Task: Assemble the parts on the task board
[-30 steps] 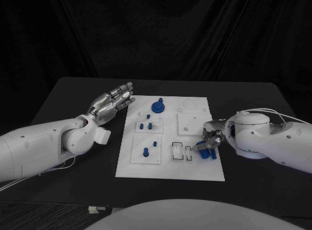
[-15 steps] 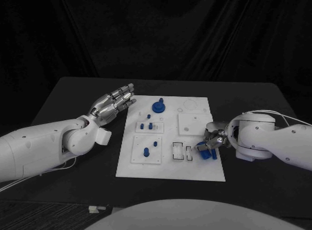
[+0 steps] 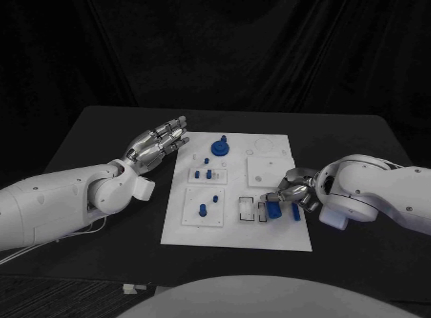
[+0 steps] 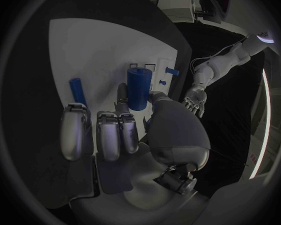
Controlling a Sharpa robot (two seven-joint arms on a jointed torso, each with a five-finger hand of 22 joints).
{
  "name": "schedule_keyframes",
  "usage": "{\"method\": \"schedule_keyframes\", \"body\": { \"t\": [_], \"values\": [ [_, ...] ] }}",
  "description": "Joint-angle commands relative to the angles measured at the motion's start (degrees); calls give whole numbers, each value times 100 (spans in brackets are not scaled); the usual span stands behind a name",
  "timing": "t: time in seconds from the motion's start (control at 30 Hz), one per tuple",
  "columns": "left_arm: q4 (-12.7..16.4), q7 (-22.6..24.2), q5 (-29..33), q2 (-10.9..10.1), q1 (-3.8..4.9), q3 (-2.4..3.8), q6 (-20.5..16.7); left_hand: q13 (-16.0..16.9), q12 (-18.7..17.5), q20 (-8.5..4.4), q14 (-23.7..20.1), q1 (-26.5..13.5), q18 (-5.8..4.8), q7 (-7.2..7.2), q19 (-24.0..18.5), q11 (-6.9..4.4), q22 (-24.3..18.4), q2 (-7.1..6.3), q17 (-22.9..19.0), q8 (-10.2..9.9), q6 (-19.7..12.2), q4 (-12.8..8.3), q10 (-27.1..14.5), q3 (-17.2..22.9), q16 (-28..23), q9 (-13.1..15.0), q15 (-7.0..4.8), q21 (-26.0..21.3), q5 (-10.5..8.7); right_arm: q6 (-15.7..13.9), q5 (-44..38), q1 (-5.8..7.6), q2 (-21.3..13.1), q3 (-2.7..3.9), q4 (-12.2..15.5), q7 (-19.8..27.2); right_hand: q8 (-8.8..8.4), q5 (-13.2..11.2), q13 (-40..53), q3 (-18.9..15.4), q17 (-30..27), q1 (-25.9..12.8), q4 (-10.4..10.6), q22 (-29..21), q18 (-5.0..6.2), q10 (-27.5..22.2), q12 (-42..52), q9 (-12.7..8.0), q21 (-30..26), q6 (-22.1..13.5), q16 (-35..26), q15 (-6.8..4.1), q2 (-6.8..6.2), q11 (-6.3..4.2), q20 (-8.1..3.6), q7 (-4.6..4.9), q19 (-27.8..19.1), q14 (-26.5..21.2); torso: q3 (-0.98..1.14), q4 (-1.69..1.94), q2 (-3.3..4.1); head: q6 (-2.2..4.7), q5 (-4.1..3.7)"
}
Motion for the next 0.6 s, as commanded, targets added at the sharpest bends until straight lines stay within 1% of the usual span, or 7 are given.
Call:
{"method": "schedule_keyframes", "body": {
  "t": [0.03,0.13,0.17,0.33,0.4,0.6],
  "values": [
    [5,37,2,16,-9,5,96,9,16,39,11,48,-77,-29,8,35,9,16,6,9,-22,-18,8,12,38,-1,31,17,37,-133,520,13,80,0,12,-88,-65,-176,1509,251,1509,-29,-198,1183,-25,630,14,-38,-2,-31,15,44,94,26,28,9,221,591,0,3,-1,-1,-3],
    [4,29,2,18,-10,5,107,9,16,39,11,48,-77,-29,8,35,9,16,6,9,-22,-18,8,12,38,-1,31,17,37,-112,535,14,154,0,-7,-96,-102,-313,1509,266,1509,-32,-203,1179,-23,630,14,-69,-12,-78,15,54,101,40,35,27,220,591,-1,5,-5,-1,0],
    [4,27,2,19,-11,5,110,9,19,42,11,53,-77,-27,9,40,10,17,6,10,-17,-27,8,20,38,0,33,18,41,-114,533,14,171,0,-12,-95,-110,-419,1509,268,1509,-47,-198,1180,-24,630,14,-82,-10,-85,15,62,111,49,41,36,222,591,-2,5,-7,-1,3],
    [2,20,2,20,-12,6,120,9,20,44,12,56,-77,-26,10,42,12,18,7,9,-23,-32,7,25,42,-1,36,19,44,-102,463,12,311,0,-80,-102,-117,-582,1509,267,1509,-59,-199,1159,-9,630,14,-98,-74,-91,15,70,122,58,49,45,202,591,-3,7,2,-1,-4],
    [2,13,2,20,-12,6,128,9,19,46,13,59,-77,-27,10,44,11,19,8,9,-23,-36,7,30,45,-1,40,18,46,-76,440,9,370,0,-112,-113,-122,-850,1509,246,1509,-90,-184,1153,-6,630,14,-114,-90,-98,15,78,136,67,58,55,200,591,-4,9,4,-1,-6],
    [1,-8,2,26,-14,6,161,9,21,53,16,64,-81,-29,11,44,12,19,11,9,-25,-48,6,41,55,-1,55,19,48,-14,334,-13,527,0,-198,-145,-130,-1260,1509,182,1509,-173,-131,1148,-2,630,14,-143,-109,-113,15,92,177,84,71,73,200,591,-3,5,6,-1,-7]
  ]
}}
